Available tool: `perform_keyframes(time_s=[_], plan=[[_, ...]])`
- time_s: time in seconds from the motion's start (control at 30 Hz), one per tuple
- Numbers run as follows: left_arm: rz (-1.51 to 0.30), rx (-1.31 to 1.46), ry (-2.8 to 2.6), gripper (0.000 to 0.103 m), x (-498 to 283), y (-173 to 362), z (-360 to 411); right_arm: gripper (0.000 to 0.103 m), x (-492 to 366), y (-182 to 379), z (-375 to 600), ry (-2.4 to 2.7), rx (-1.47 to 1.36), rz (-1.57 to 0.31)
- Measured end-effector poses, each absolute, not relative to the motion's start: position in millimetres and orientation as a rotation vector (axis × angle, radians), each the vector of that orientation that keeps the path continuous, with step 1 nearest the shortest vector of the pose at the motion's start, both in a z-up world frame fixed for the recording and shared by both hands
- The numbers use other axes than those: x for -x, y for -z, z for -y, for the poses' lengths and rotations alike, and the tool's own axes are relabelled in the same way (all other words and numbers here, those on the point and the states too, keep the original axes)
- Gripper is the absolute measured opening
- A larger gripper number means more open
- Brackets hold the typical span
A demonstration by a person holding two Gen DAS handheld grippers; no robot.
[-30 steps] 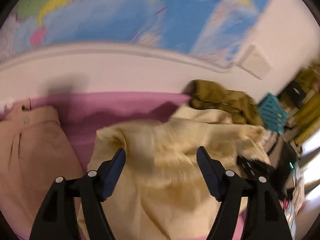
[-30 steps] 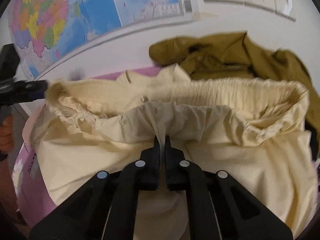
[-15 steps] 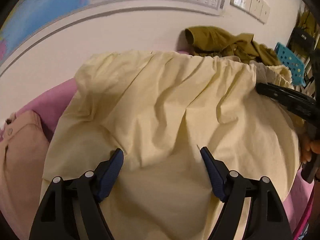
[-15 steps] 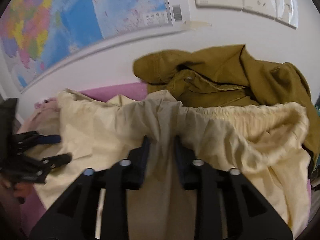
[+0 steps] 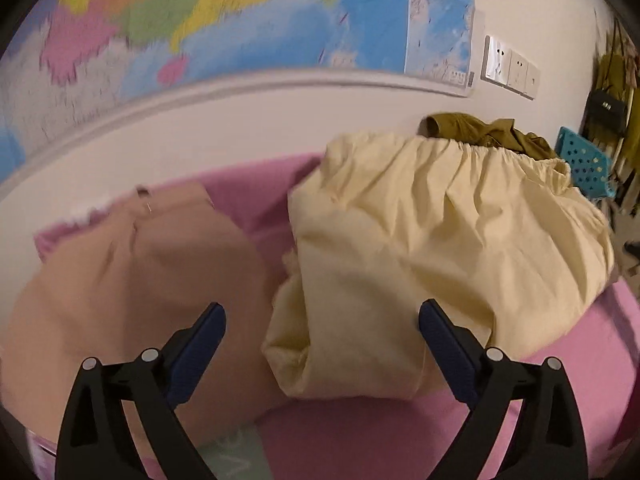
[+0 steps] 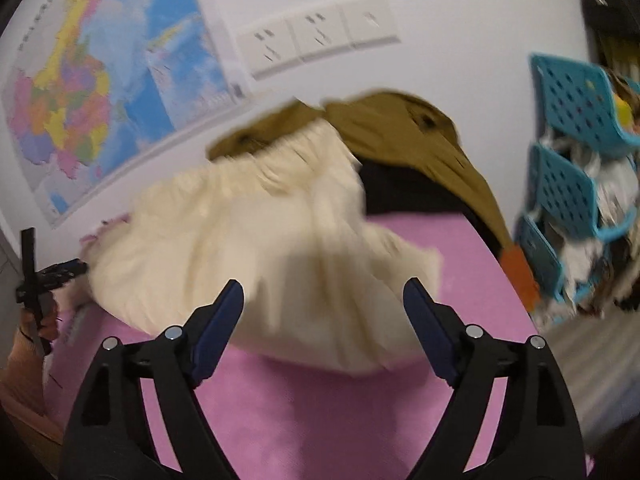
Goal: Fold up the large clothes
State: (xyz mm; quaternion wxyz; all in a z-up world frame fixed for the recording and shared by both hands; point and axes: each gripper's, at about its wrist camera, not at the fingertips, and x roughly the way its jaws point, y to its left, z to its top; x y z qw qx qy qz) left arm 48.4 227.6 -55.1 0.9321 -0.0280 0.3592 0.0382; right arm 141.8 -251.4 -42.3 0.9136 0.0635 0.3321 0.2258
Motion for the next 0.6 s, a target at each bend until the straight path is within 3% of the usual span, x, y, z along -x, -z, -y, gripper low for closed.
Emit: perform_keyframes(time_s=[0.2,0.23,0.27,0.3,0.33,0.4,0.47,0.6], plan=[[-0.796,0.137,0.021,0.096,-67,79,-226,0.082,-172,72,249,-0.504,-0.182,-0.756],[-0.808,0.155,0.019,0.096,-70,85,-226,0.067,-178,75,248,-0.531,-0.213,-0.763],[-0.813,0.162,0.019,0.092,-72,88,-225,0.037,-183,77,246,-0.533,-0.225,-0.765],[-0.815,0.177,0.033,0.076,-73,90,-223,0.016,-188,78,245,-0.529,-0.220,-0.788],[-0.825,0.206,0.059,0.068,-74,91,-221,0.007,-190,79,244,-0.532,-0.222,-0.808],[-0.827,0.206,0.055,0.045,-72,88,-214,0.006,-187,72,249,-0.588,-0.275,-0.797],[-0.816,0.230,0.063,0.033,-66,77,-212,0.005,-178,51,260,-0.654,-0.355,-0.758],[-0.815,0.347,0.132,0.025,-47,53,-219,0.005,-140,-9,295,-0.719,-0.415,-0.583]])
